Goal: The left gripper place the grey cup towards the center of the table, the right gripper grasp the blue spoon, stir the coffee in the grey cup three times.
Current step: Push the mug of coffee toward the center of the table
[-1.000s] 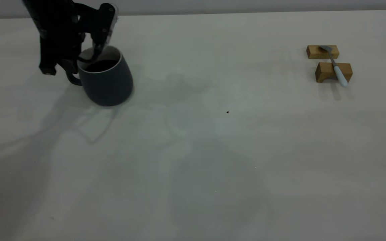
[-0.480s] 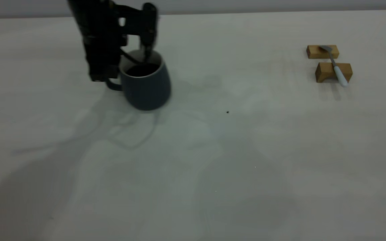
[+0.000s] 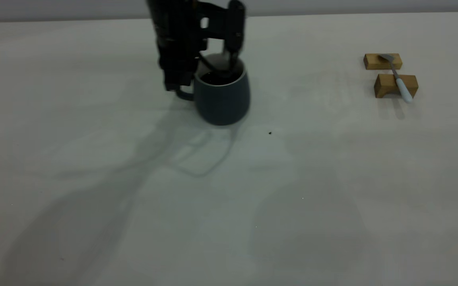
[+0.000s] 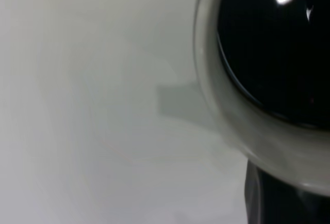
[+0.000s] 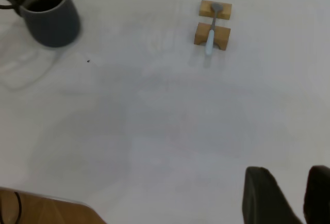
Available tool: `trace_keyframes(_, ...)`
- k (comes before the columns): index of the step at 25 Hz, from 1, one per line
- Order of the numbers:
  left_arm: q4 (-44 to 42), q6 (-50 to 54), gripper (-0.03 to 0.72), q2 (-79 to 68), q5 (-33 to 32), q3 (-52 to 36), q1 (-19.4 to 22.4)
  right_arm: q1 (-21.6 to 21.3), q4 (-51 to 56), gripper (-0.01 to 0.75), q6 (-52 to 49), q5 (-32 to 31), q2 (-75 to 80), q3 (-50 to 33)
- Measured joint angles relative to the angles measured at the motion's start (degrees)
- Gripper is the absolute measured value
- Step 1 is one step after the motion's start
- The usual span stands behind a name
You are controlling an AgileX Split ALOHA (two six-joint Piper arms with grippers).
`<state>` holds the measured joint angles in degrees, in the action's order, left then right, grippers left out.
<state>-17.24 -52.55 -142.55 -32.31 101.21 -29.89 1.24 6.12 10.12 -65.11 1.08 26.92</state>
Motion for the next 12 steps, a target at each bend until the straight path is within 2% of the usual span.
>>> trace_keyframes(5, 0.4, 0.5, 0.215, -2.0, 0.4, 3.5, -2.5, 0.0, 0.0, 0.240, 0.0, 0.0, 0.0, 0.0)
trace_keyframes(12, 2.6, 0.5, 0.215, -2.8, 1.2, 4.7, -3.9, 0.0, 0.0, 0.240, 0.0, 0.0, 0.0, 0.0)
